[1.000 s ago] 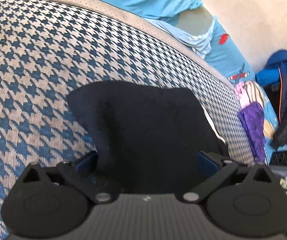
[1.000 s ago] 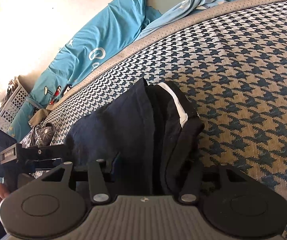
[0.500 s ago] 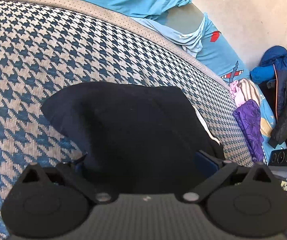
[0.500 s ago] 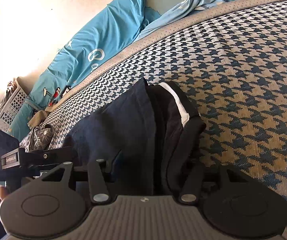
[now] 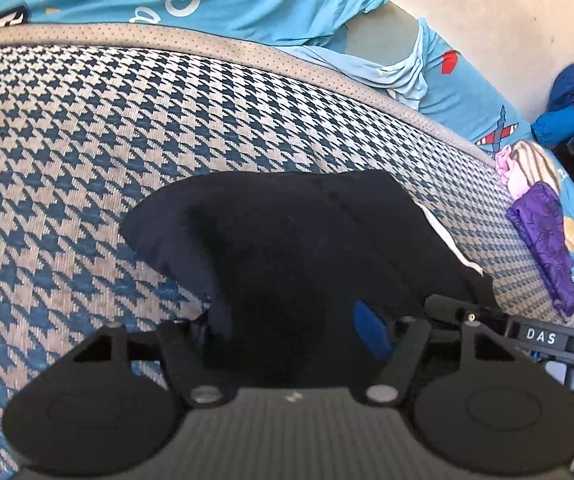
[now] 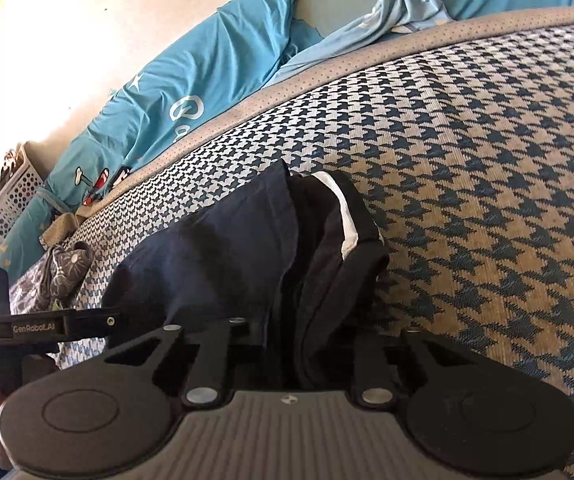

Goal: Fold clothes
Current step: 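Lift the black bundle with both grippers holding its opposite edges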

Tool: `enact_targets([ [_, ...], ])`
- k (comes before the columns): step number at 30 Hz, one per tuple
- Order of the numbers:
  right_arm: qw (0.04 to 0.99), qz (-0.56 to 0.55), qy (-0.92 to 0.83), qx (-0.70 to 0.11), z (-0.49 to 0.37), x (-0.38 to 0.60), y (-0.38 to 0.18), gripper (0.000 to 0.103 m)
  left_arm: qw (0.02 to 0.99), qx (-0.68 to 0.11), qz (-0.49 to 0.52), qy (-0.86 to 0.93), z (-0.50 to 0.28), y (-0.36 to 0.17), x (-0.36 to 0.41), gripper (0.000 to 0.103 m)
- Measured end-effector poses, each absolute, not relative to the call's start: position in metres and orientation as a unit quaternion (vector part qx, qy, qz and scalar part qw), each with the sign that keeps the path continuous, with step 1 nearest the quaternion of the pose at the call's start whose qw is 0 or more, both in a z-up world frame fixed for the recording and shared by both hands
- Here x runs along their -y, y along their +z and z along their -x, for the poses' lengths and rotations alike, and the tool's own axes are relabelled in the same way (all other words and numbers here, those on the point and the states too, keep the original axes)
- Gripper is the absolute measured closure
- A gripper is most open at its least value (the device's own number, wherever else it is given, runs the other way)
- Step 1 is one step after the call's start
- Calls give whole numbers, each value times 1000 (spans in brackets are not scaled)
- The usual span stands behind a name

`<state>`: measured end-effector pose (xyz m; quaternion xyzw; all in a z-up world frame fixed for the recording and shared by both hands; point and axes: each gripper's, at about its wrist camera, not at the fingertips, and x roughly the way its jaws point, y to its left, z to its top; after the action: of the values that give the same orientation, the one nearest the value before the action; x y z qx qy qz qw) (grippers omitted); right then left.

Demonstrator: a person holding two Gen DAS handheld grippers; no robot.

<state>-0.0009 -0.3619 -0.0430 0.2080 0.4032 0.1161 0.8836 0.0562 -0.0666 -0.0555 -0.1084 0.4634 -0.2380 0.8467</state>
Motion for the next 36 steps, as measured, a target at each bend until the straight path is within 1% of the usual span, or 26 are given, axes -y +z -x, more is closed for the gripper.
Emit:
enact_targets([
  [1,884,-206,116,-403,1,362,-43,82,848,-463,100,-238,-56,-56,69,35],
  [2,884,-207,114,-404,1,362,-43,81,848,-462,96,-240,-55,-56,70,30],
  [7,890,-195,108,-399,1,357,-42,78,851,-459,84,-242,-55,-58,76,21],
  [12,891,-193,104,-398,1,355,-41,76,862,-447,53,-233,-50,-59,87,22],
  [13,891,-194,103,-398,1,355,-41,76,864,-445,46,-231,-49,-58,89,25],
  [14,891,-195,101,-398,1,355,-41,76,866,-443,41,-229,-48,-58,89,30],
  [15,891,-193,101,-399,1,355,-40,76,868,-441,40,-225,-47,-57,89,33],
  [17,892,-185,100,-399,0,353,-39,80,870,-442,42,-216,-48,-56,85,46],
  [18,893,-181,100,-399,0,352,-38,82,870,-443,47,-212,-49,-56,83,48],
  [20,896,-176,101,-396,-1,349,-37,85,871,-444,53,-205,-50,-56,81,56],
  [23,903,-156,102,-387,1,344,-34,87,877,-437,41,-195,-46,-52,83,64],
  [26,909,-145,103,-376,4,342,-28,88,887,-421,26,-187,-41,-42,87,68],
  [29,918,-140,106,-356,10,342,-17,88,894,-410,14,-182,-40,-37,91,68],
  [31,923,-128,100,-348,14,341,-12,88,891,-416,13,-180,-42,-39,93,68],
  [36,915,-134,86,-370,12,345,-22,88,881,-438,34,-177,-51,-50,92,66],
])
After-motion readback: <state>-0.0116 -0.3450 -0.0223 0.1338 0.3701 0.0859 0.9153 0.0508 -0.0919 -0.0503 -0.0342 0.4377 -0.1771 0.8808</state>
